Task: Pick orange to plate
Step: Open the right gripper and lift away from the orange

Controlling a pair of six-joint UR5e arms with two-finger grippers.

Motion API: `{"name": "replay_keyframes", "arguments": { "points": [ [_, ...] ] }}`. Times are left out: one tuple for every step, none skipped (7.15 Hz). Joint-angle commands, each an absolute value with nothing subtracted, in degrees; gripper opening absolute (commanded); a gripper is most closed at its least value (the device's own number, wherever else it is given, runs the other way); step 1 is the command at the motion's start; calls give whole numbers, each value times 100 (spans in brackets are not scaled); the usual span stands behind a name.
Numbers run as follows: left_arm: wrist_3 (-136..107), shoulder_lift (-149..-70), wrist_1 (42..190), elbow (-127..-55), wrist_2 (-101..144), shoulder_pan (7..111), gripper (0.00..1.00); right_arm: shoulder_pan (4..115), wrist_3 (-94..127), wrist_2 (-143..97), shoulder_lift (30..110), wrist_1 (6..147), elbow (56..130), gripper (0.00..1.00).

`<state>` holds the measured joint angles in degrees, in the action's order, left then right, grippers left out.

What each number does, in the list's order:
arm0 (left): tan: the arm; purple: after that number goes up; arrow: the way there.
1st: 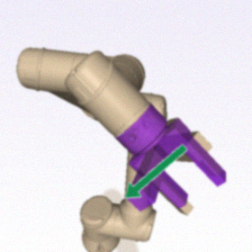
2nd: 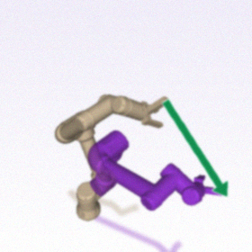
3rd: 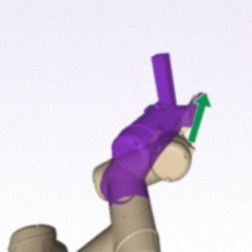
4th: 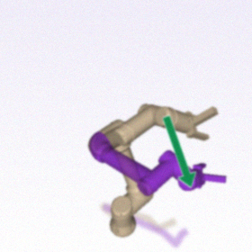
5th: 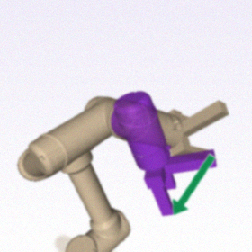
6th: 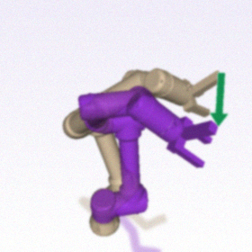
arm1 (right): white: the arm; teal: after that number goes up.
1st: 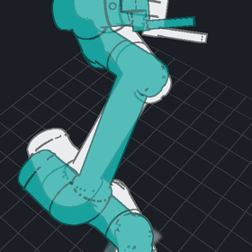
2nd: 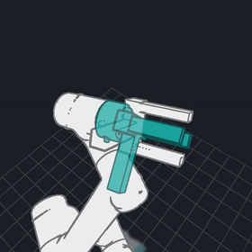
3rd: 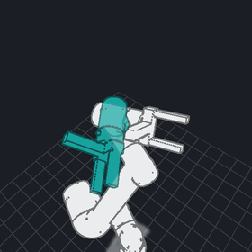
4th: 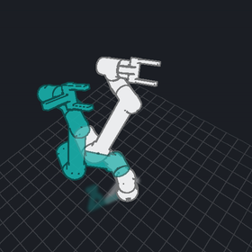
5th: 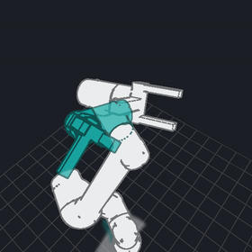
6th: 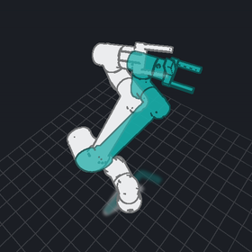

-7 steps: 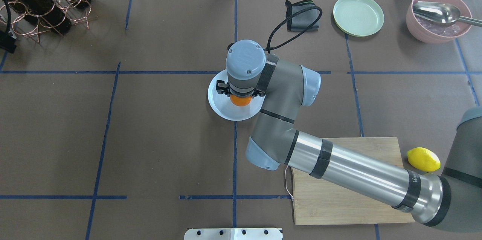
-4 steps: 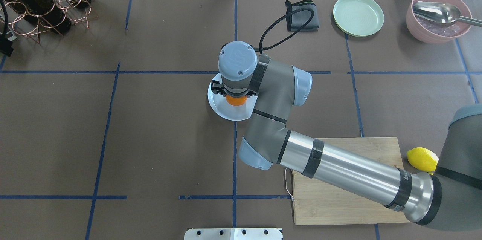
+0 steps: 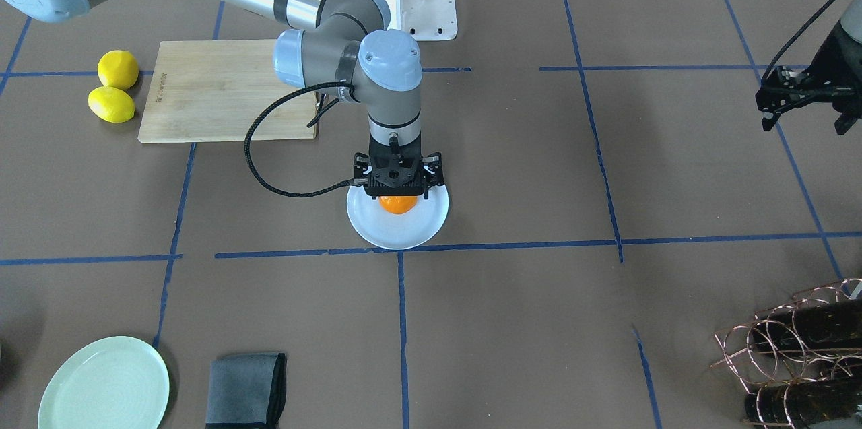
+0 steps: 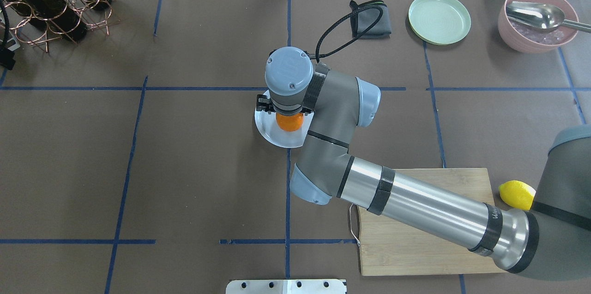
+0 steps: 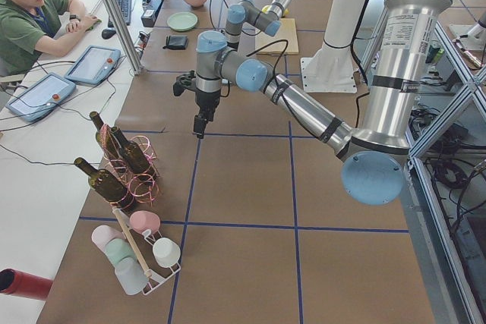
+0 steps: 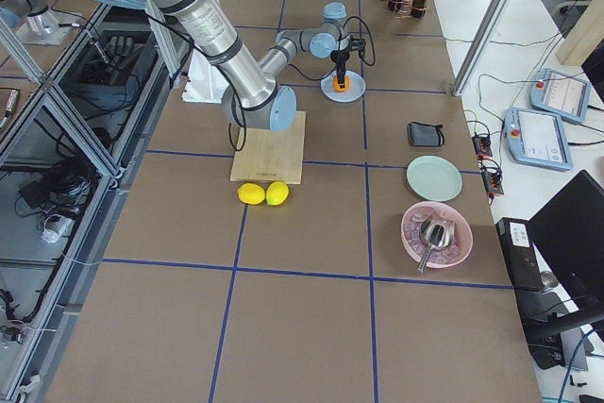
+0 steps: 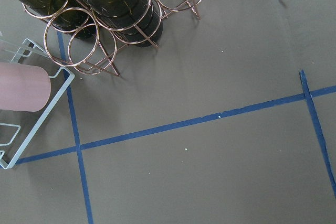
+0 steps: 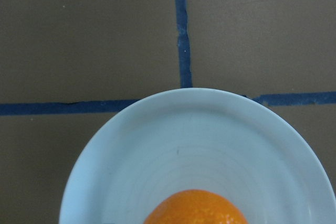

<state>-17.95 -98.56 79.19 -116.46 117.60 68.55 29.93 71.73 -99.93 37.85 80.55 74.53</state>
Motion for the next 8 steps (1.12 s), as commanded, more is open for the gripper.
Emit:
{"name": "replay_keyframes", "arguments": {
  "points": [
    [-1784,-9792,7928,-11654,11760,6899,100,3242,7032,-10220,3796,8129,7785,100],
    [-1436,-9748,7919,-11654,11768,7039,100,3548,7014,-10657,4014,8278,8161,100],
    [-1085,-9634,7919,-11637,11890,7292,100,3847,6579,-10983,4452,8697,8878,100],
    [-542,-9415,7919,-11576,12231,7591,100,4154,5887,-11195,4856,9345,9651,100],
    [64,-9335,7919,-11314,12582,8011,100,4592,5227,-11519,5113,9865,10155,100],
    [688,-9299,7919,-10868,12838,8425,100,5119,4655,-11975,5402,10149,10439,100],
    [1112,-9273,7928,-10454,12997,8742,100,5576,3962,-12345,5875,10151,10685,100],
    [1160,-9133,7936,-10250,13190,8849,100,6007,3355,-12610,6280,10151,10809,100]
  ]
}}
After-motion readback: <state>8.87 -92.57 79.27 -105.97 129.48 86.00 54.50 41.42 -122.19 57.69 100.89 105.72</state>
